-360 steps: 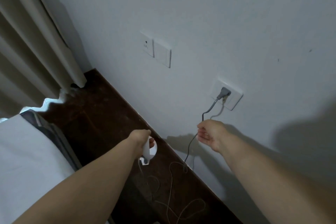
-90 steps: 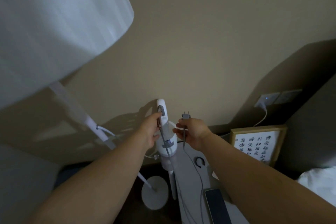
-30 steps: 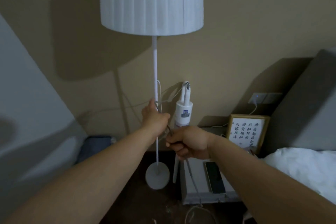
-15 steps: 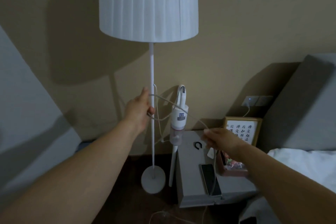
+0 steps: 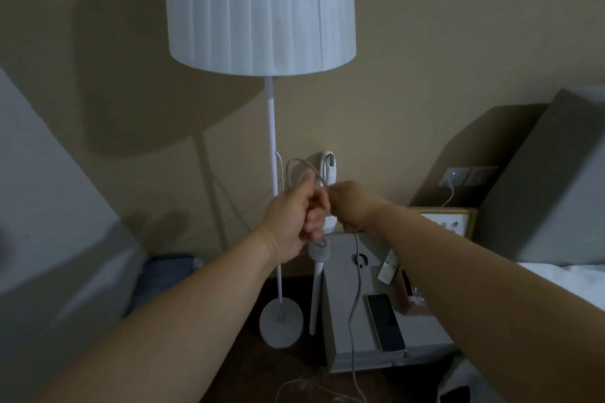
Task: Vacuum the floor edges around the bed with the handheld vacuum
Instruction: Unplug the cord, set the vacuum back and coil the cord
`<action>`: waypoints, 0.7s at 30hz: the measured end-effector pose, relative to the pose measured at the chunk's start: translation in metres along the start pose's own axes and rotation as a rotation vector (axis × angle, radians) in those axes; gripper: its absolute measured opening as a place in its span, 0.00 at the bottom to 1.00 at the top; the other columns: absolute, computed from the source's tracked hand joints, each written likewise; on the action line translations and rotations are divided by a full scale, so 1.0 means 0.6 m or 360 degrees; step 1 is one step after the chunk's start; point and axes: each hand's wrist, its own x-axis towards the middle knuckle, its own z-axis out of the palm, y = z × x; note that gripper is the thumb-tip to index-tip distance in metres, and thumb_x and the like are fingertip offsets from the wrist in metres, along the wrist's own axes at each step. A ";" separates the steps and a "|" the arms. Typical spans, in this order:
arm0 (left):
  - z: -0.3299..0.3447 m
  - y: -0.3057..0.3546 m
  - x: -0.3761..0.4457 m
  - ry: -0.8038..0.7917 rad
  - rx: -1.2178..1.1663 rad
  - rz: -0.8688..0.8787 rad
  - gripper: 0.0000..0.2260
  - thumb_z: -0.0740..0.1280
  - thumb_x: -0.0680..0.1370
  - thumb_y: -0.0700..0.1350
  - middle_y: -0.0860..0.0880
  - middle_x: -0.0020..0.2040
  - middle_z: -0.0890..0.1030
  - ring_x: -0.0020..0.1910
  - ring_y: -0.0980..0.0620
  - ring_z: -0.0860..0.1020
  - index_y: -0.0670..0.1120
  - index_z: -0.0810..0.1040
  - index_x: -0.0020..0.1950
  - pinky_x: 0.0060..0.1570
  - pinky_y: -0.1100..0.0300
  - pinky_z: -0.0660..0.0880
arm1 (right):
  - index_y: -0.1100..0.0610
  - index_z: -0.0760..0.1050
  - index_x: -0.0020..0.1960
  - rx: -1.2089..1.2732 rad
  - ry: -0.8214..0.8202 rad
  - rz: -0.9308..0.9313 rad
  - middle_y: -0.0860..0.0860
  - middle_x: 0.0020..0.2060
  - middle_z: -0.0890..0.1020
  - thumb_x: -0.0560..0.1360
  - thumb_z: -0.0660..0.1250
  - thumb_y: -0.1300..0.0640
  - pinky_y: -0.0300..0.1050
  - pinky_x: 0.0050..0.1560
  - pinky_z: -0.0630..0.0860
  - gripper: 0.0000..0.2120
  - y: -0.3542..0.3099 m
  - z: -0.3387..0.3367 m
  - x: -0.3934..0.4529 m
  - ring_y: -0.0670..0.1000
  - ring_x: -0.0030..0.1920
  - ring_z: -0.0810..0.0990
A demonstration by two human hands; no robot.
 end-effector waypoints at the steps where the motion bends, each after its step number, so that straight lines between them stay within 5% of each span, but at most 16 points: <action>1: -0.007 0.005 0.001 0.0044 -0.0115 0.0046 0.23 0.52 0.81 0.59 0.51 0.22 0.64 0.18 0.57 0.60 0.44 0.74 0.40 0.19 0.68 0.59 | 0.57 0.72 0.39 0.0000 -0.0068 0.0040 0.53 0.31 0.71 0.81 0.58 0.52 0.36 0.23 0.69 0.15 0.013 0.007 -0.008 0.49 0.26 0.69; 4: -0.024 0.026 0.002 0.0235 -0.0374 0.0221 0.21 0.51 0.82 0.59 0.49 0.28 0.71 0.20 0.58 0.62 0.48 0.77 0.57 0.19 0.68 0.58 | 0.53 0.73 0.45 0.0058 -0.0319 0.0129 0.51 0.37 0.76 0.80 0.59 0.48 0.39 0.37 0.74 0.11 0.079 0.037 -0.035 0.49 0.37 0.76; 7: -0.047 0.053 0.004 0.0546 -0.0466 0.0401 0.15 0.56 0.81 0.55 0.49 0.33 0.73 0.23 0.57 0.66 0.48 0.77 0.56 0.20 0.68 0.62 | 0.55 0.76 0.48 -0.0067 -0.0483 0.0263 0.55 0.48 0.81 0.80 0.60 0.49 0.40 0.48 0.72 0.11 0.155 0.062 -0.067 0.50 0.49 0.80; 11: -0.095 0.090 -0.004 0.0702 -0.0543 0.0497 0.13 0.56 0.82 0.54 0.49 0.35 0.74 0.29 0.55 0.71 0.49 0.75 0.48 0.24 0.66 0.68 | 0.57 0.72 0.41 -0.0040 -0.0401 0.0418 0.48 0.37 0.75 0.82 0.57 0.57 0.36 0.41 0.76 0.12 0.205 0.060 -0.093 0.45 0.36 0.74; 15: -0.081 0.046 -0.011 0.0501 -0.0285 0.0163 0.11 0.58 0.82 0.48 0.47 0.34 0.76 0.24 0.57 0.72 0.45 0.74 0.45 0.22 0.68 0.67 | 0.55 0.74 0.43 -0.0424 -0.0032 -0.0026 0.46 0.35 0.73 0.81 0.57 0.55 0.38 0.38 0.69 0.11 0.137 0.053 -0.080 0.48 0.39 0.73; 21: -0.025 -0.011 -0.005 0.0324 0.0448 0.0149 0.10 0.56 0.83 0.41 0.47 0.44 0.79 0.40 0.52 0.77 0.45 0.76 0.49 0.35 0.62 0.74 | 0.59 0.76 0.62 -0.1061 -0.0195 -0.0623 0.55 0.58 0.78 0.80 0.58 0.57 0.44 0.57 0.71 0.14 -0.021 0.057 -0.075 0.55 0.59 0.76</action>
